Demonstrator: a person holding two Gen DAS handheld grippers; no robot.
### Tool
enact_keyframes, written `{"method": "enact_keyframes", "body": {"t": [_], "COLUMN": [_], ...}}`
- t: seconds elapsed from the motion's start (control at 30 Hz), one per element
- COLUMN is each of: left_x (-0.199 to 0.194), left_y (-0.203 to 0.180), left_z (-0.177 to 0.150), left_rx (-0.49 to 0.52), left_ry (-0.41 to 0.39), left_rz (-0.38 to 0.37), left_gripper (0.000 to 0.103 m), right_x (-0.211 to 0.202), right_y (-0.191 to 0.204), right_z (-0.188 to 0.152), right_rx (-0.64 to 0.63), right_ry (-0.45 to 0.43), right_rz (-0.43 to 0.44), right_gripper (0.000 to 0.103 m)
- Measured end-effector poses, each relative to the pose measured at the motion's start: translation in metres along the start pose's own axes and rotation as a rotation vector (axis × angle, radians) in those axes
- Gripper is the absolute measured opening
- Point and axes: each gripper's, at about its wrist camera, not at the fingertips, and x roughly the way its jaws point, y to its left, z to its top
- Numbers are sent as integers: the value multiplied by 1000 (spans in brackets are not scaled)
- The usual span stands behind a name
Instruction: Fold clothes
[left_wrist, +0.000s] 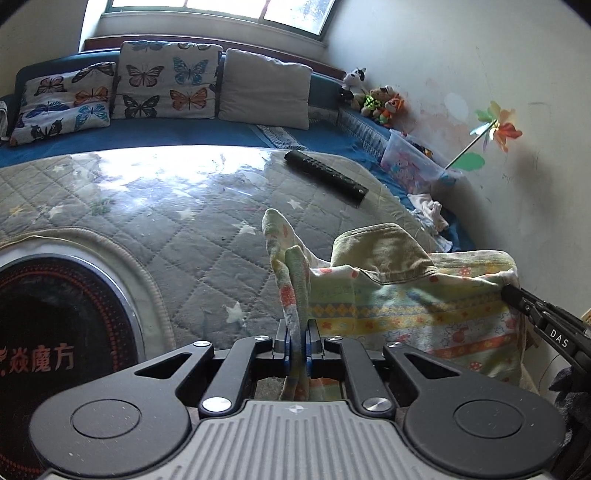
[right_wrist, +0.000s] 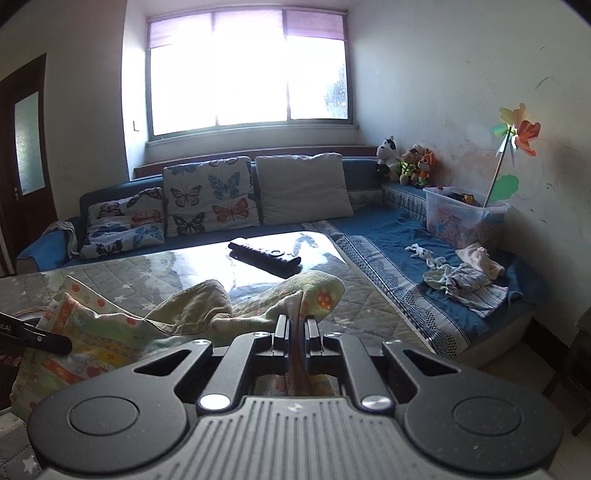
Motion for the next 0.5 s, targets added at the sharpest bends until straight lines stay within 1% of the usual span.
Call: {"method": "enact_keyframes", "body": {"t": [0.2,0.33,0.5], "left_x": [11,18,23], "left_y": [-5,-3,1], "left_z": [0,-2,-4], "left_rx": [43,44,47], "left_ry": [13,27,42], "left_rz": [30,47,68], "left_gripper": [9,11,11], "right_x": [9,16,25], "right_y": [-3,-6,-10], "right_z": [-6,-10,-17], "right_rx": [6,15,28], "right_ry": [28,51,87], "right_rz": [-16,-23,-41], "right_gripper": [7,7,8]}}
